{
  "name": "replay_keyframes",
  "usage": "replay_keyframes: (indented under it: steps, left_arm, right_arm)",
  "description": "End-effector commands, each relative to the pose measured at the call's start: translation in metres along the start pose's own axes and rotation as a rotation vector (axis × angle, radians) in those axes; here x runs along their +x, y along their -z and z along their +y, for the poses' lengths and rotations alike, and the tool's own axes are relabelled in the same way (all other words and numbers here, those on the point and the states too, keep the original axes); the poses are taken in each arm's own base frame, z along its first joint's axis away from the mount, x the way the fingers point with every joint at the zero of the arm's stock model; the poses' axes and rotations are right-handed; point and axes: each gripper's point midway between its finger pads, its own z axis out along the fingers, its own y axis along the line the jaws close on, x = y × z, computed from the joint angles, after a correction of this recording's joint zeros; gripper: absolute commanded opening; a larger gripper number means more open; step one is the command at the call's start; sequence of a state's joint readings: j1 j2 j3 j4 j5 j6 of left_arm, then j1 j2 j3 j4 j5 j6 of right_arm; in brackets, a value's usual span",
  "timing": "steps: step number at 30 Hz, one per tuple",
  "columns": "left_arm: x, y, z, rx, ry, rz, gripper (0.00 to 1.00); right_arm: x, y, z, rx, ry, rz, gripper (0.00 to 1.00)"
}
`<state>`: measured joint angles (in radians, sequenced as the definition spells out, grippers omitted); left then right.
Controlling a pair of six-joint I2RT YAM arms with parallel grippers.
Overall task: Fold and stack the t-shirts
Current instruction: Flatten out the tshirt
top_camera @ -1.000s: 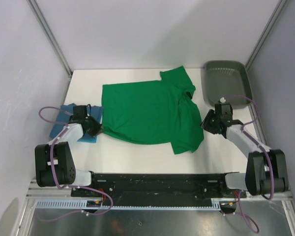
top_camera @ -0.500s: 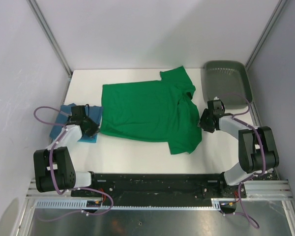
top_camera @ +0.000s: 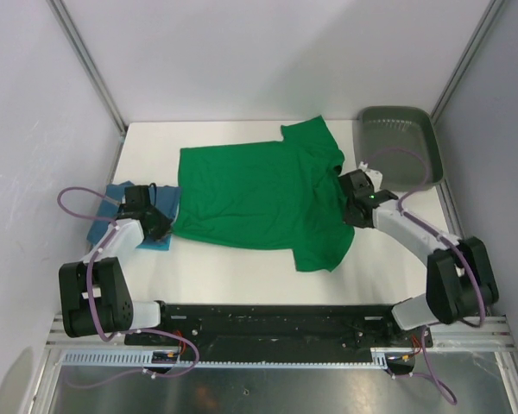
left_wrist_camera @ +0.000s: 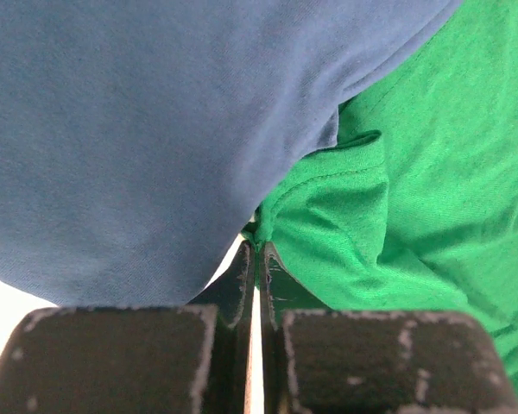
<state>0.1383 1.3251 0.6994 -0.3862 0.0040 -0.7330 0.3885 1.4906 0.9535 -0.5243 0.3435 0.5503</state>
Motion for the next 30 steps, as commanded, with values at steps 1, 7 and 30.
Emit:
replay_keyframes:
  steps: [1, 7, 30]
  left_arm:
    - [-0.022, 0.008, -0.004, -0.001, 0.002, -0.074, 0.0]
    - [-0.024, 0.009, -0.002, -0.009, 0.007, -0.081, 0.0]
    - [-0.017, 0.007, 0.001, -0.014, 0.012, -0.057, 0.0]
  right_arm:
    - [0.004, 0.03, -0.058, 0.173, -0.044, -0.025, 0.12]
    - [0.014, 0.029, -0.057, 0.06, -0.116, 0.007, 0.51]
    - [0.014, -0.051, -0.026, -0.072, -0.242, 0.108, 0.29]
